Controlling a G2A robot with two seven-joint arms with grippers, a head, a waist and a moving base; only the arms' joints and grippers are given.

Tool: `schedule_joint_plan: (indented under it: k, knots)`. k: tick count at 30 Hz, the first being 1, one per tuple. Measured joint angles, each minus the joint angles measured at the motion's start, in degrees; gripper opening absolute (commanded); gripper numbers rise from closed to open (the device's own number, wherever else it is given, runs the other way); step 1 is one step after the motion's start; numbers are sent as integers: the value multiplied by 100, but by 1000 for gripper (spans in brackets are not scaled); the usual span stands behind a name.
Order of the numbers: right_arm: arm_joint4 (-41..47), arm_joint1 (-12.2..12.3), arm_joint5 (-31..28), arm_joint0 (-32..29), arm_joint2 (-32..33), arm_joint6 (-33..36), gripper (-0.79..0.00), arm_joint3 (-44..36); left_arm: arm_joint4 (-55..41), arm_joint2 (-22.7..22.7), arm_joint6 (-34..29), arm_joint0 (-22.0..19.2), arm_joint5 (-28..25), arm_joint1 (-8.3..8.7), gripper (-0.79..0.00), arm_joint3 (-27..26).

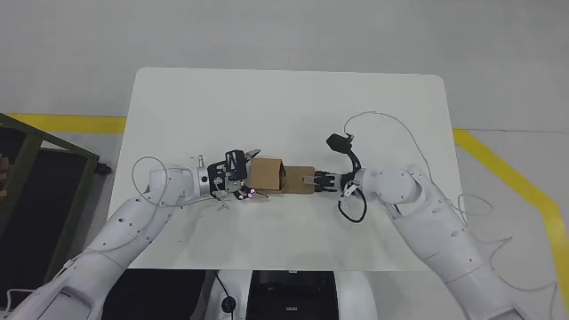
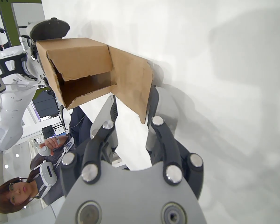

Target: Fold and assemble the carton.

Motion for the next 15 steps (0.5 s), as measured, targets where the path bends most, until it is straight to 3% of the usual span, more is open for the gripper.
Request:
schedule_joint_plan:
  k: [5,11,15]
  knots:
    - [120,-27,4,66,-65,56,-582,138,7,-8,-3,5,-1,3,0,-5]
    - [363,-67,-188,141,-133,85,-730,229,23,-11,-29,10,2,6,0,-29]
    - [485,-73,-323,158,-120,86,-733,239,15,-16,-41,13,-4,6,0,-40]
